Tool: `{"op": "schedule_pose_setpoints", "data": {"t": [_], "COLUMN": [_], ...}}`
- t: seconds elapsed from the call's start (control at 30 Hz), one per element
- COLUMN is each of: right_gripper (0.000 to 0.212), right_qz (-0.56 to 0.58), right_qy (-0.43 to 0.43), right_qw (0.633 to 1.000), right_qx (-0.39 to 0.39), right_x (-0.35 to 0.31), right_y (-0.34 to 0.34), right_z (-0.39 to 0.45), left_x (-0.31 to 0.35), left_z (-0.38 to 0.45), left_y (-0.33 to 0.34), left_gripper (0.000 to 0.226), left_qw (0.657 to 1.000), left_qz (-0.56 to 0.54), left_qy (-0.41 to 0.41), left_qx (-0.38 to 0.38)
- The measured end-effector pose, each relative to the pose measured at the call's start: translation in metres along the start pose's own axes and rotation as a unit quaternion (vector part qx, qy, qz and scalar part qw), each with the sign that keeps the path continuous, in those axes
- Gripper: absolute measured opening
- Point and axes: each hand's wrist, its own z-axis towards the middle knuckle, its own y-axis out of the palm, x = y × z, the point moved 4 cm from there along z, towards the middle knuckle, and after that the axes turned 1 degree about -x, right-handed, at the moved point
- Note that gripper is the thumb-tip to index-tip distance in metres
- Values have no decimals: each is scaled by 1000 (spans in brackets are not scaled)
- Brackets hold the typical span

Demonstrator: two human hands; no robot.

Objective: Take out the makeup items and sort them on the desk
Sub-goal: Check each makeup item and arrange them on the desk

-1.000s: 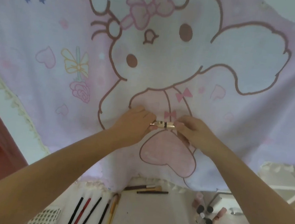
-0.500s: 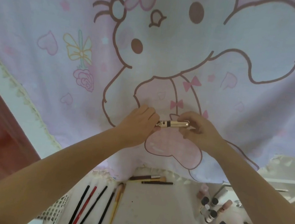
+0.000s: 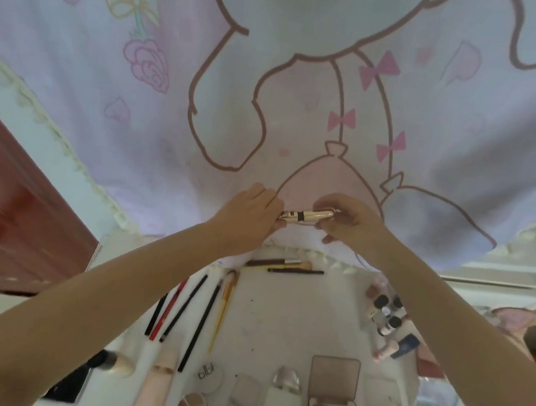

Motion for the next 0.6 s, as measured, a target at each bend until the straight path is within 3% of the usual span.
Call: {"op": "schedule_pose_setpoints", "data": {"t": [0.1, 0.17, 0.33, 0.47, 0.6], "right_gripper": [11, 28, 26, 36, 38], "right_qz": [-4, -57, -13, -48, -99], "right_qy": [68, 67, 42, 108, 202], "right_qw": [997, 995, 998, 988, 970], "right_qx": [-35, -45, -47, -103, -92], "right_x": [14, 24, 47, 77, 115], "right_y": [17, 24, 46, 73, 82], "right_z": [-1, 4, 18, 30, 34], "left_x": [6, 9, 14, 19, 34], "left_z": [-20, -31, -63, -91, -120], "left_y": [14, 21, 40, 68, 96], "left_gripper": [28, 32, 36, 36, 44], "left_qw": [999, 998, 980, 900, 828], "left_qz": [-29, -40, -99, -175, -210], "left_qy": [-14, -25, -120, -271, -365], "left_qx": [-27, -42, -120, -293, -371]}}
